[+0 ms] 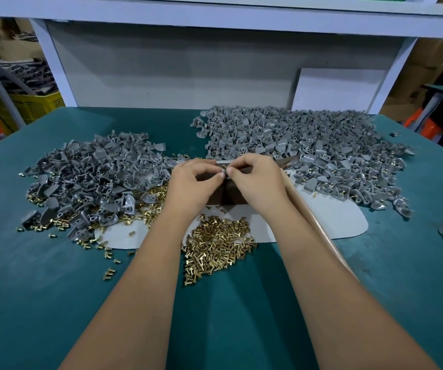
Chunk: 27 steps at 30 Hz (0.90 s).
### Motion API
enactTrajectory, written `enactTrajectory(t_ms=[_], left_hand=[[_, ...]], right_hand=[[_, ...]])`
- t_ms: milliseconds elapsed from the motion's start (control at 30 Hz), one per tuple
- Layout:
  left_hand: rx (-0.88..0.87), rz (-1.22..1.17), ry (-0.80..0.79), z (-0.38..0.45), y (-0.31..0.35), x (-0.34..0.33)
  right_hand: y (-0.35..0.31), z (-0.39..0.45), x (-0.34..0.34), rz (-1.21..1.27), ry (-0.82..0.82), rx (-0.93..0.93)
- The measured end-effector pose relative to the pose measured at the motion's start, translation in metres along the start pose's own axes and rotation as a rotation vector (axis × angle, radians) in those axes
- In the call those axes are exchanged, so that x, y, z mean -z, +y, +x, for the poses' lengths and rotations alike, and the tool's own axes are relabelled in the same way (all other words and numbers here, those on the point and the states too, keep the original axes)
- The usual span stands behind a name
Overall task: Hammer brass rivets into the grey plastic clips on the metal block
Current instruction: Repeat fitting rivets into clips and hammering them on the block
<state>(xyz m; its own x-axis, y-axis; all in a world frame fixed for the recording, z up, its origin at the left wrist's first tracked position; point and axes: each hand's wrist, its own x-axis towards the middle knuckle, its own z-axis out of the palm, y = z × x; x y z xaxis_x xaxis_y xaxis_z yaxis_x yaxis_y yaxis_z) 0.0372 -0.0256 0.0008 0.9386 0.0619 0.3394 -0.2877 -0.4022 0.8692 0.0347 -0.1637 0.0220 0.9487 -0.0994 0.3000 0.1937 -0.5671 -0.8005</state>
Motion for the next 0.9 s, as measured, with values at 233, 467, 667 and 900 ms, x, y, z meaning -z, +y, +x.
enactTrajectory(t_ms=[233, 467, 667, 900], left_hand=[[-0.012, 0.004, -0.002, 0.0006, -0.0023, -0.0008], [-0.021, -0.002, 0.012, 0.0011, -0.0049, -0.0022], [-0.029, -0.001, 0.023, 0.0, -0.0056, -0.0029], [-0.057, 0.016, 0.034, -0.0013, -0.0067, -0.0032]], right_hand=[[0.0006, -0.0044, -0.0095, 0.004, 0.074, -0.013], [-0.0009, -0.0049, -0.0108, 0.015, 0.111, -0.052], [-0.0009, -0.0078, -0.0109, 0.021, 0.112, -0.032], [-0.0001, -0.0087, -0.01, -0.046, 0.118, 0.008]])
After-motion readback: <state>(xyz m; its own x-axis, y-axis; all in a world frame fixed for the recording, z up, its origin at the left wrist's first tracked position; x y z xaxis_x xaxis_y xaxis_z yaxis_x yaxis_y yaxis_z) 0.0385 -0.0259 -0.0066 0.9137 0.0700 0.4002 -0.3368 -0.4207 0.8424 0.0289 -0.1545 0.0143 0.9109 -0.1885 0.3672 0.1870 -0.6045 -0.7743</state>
